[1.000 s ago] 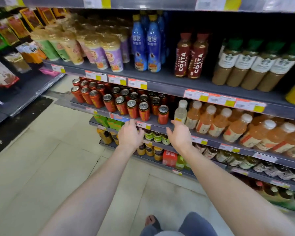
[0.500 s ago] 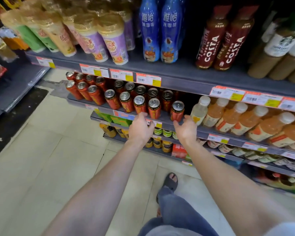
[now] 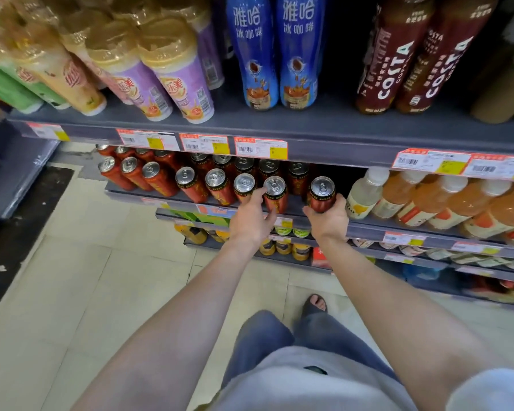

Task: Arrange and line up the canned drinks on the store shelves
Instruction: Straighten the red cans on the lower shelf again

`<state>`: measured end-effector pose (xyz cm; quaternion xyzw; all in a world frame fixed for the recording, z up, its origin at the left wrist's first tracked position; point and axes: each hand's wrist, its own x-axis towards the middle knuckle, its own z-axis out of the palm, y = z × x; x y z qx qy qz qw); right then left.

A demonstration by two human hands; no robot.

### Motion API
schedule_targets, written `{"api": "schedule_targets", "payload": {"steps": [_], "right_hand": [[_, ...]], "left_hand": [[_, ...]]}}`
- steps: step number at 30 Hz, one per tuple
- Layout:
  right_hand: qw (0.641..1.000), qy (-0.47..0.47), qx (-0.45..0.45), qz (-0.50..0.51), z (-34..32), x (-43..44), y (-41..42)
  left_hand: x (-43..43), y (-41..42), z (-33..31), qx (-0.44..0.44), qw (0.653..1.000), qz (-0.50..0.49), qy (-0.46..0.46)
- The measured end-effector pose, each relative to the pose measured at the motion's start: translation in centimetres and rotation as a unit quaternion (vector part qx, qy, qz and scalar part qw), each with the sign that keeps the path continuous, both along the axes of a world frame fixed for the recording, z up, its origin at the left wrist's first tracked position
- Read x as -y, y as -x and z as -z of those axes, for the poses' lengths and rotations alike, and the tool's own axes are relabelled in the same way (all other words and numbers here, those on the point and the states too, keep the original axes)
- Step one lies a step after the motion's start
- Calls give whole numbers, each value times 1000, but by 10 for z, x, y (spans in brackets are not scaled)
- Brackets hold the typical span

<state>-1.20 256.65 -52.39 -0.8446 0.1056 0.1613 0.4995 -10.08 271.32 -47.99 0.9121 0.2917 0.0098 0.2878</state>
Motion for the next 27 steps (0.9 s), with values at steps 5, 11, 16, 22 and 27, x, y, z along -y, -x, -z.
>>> {"api": "schedule_targets", "payload": {"steps": [5, 11, 16, 22, 27], "right_hand": [[1000, -8, 14, 20, 11, -3, -10], [999, -31, -11, -4, 22, -6, -16], [995, -54, -67, -41, 22, -2, -33], [991, -84, -87, -51, 21, -2, -31], [990, -90, -62, -92, 22, -12, -30]], "left_hand": [[-12, -2, 7, -11, 999, 39, 6], [-23, 0, 11, -25, 994, 106, 16], [-34, -2, 8, -13, 992, 122, -8], [-40, -3, 5, 7, 990, 140, -19], [-38, -5, 9, 21, 986, 150, -75]]}}
